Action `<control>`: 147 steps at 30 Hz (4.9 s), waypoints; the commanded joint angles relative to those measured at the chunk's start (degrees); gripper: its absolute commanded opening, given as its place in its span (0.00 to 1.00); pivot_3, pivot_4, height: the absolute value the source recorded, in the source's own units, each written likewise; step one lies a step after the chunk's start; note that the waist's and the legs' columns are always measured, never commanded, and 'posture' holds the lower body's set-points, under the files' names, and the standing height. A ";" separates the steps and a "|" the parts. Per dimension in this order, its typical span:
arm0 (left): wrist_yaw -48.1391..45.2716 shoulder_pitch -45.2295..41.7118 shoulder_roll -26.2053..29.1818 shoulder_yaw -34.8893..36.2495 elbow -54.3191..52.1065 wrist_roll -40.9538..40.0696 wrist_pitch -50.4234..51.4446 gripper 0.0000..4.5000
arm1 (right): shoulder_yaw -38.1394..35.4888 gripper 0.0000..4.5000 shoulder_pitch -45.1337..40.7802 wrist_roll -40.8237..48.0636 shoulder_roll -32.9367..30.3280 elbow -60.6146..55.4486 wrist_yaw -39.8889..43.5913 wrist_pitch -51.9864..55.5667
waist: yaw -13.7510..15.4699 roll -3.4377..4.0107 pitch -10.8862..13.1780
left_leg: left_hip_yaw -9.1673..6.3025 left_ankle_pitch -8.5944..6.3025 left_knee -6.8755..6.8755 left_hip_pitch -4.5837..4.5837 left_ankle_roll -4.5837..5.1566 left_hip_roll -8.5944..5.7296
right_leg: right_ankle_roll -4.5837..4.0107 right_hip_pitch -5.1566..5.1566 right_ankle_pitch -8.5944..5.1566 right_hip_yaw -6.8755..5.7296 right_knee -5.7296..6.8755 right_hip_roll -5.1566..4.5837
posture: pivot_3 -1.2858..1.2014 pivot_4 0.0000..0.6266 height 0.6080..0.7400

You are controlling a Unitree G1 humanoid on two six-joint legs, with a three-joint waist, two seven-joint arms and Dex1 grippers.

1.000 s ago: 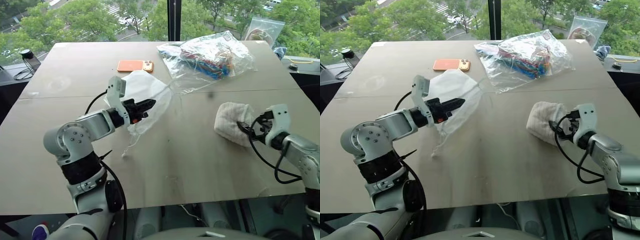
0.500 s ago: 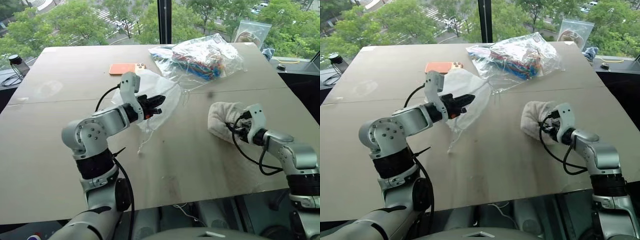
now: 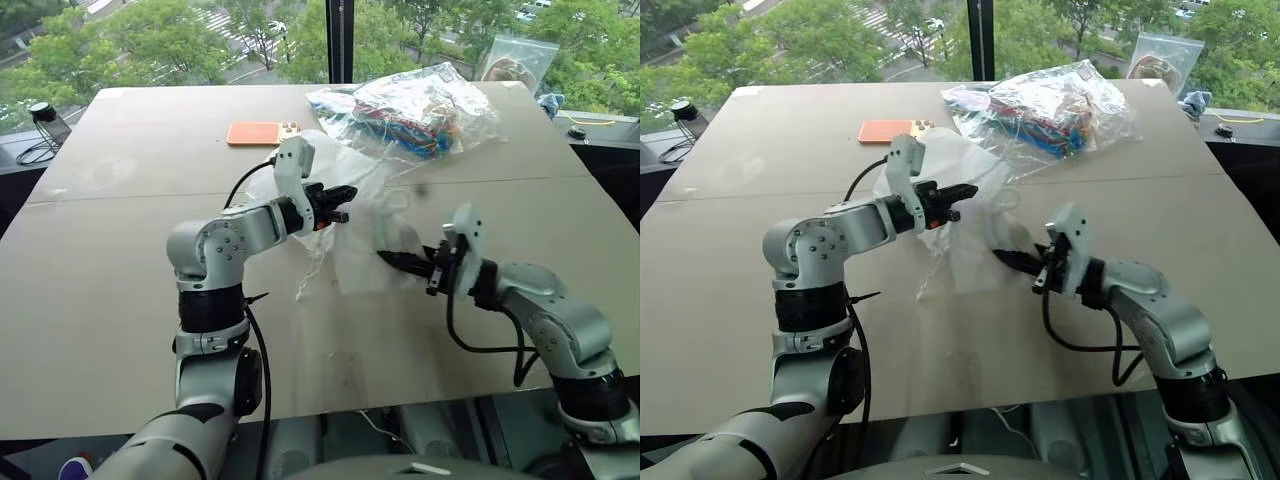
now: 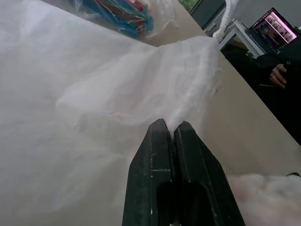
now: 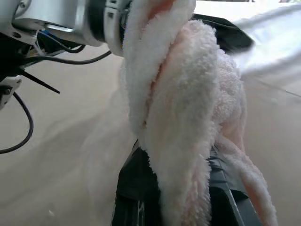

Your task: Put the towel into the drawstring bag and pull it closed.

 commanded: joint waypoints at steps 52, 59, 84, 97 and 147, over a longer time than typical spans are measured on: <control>-7.82 10.74 7.53 -9.40 -14.26 0.20 -14.52 0.00 | -26.16 0.00 -12.62 23.97 33.07 17.32 -35.87 19.11 | 0.08 0.45 0.28 | -0.11 0.00 -0.11 -0.19 0.01 -0.02 | -0.14 -0.07 0.06 -0.16 -0.13 -0.09 | 0.52 0.24 1.00; -5.93 7.74 4.36 -5.84 -17.09 -7.69 -8.40 0.00 | -18.12 0.00 -11.33 19.20 31.99 16.95 -31.41 14.83 | -0.27 0.51 0.31 | -0.17 0.00 -0.13 -0.20 0.01 -0.02 | -0.13 -0.08 0.06 -0.19 -0.14 -0.05 | 0.52 0.24 1.00; 4.61 10.49 -0.57 3.22 -15.26 -33.04 5.51 0.00 | -18.34 0.00 -12.53 28.81 33.81 19.36 -33.17 3.87 | 0.02 0.61 0.37 | -0.50 0.00 0.04 -0.90 0.01 -0.06 | -0.14 -0.54 0.07 -0.56 -0.18 -0.12 | 0.52 0.24 1.00; 10.24 9.62 3.46 4.21 -11.53 -35.53 1.07 0.00 | -21.21 0.00 -10.09 37.46 32.20 16.69 -30.15 4.94 | 0.28 0.62 0.37 | -0.55 0.01 0.05 -0.90 0.00 -0.07 | -0.15 -0.54 0.07 -0.58 -0.15 -0.14 | 0.52 0.24 1.00; 15.50 9.71 10.92 -8.16 -5.64 -54.34 -4.02 0.00 | -3.66 0.11 -9.63 15.51 22.64 17.89 -22.63 0.58 | 0.16 0.65 0.39 | -0.54 0.01 0.06 -0.88 0.00 -0.08 | -0.16 -0.54 0.06 -0.57 -0.13 -0.11 | 0.52 0.24 1.00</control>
